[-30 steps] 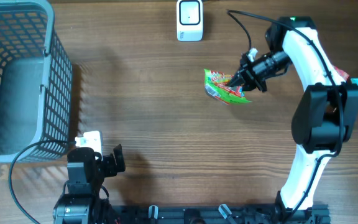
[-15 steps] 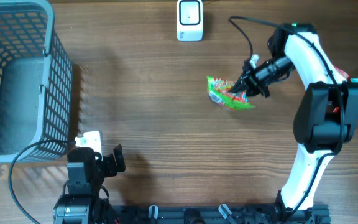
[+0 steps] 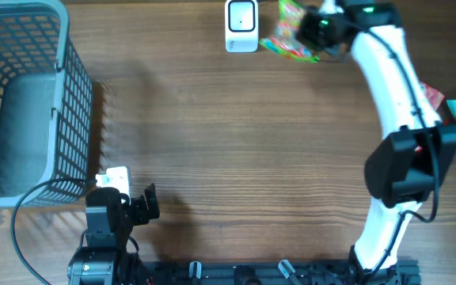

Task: Scan the item barcode
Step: 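Hold the Haribo bag label up to the white scanner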

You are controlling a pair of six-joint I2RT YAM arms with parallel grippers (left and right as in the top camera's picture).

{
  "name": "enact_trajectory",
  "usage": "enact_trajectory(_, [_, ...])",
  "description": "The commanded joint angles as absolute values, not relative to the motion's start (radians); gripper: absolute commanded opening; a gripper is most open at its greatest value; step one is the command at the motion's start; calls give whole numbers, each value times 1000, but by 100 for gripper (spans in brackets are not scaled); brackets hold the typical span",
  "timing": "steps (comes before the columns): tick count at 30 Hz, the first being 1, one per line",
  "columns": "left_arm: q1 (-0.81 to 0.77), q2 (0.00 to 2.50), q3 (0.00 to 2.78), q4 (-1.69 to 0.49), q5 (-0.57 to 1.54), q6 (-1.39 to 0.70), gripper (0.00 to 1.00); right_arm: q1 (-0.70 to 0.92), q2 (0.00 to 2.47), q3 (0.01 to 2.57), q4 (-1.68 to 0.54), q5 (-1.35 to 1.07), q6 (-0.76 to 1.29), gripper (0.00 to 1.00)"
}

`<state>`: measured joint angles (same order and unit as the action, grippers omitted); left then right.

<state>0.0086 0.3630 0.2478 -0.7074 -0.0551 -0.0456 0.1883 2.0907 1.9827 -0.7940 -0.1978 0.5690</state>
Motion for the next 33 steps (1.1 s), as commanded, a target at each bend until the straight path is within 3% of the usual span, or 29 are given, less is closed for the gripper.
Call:
enact_trajectory(1, [13, 361, 244, -704, -64, -33, 100, 311, 2119, 2003, -644, 127, 602, 4])
enact_trajectory(4, [13, 361, 244, -704, -65, -33, 100, 364, 2168, 2003, -501, 258, 601, 5])
enact_trajectory(14, [13, 361, 244, -704, -65, -33, 100, 383, 2352, 2003, -195, 315, 551, 5])
enact_trajectory(23, [13, 361, 244, -704, -64, -33, 100, 390, 2374, 2003, -151, 350, 556, 5])
enact_trajectory(28, [13, 361, 244, -704, -65, -33, 100, 363, 2234, 2004, -372, 364, 550, 4])
enact_trajectory(33, [13, 361, 244, -704, -65, -33, 100, 250, 2012, 2004, -799, 374, 625, 4])
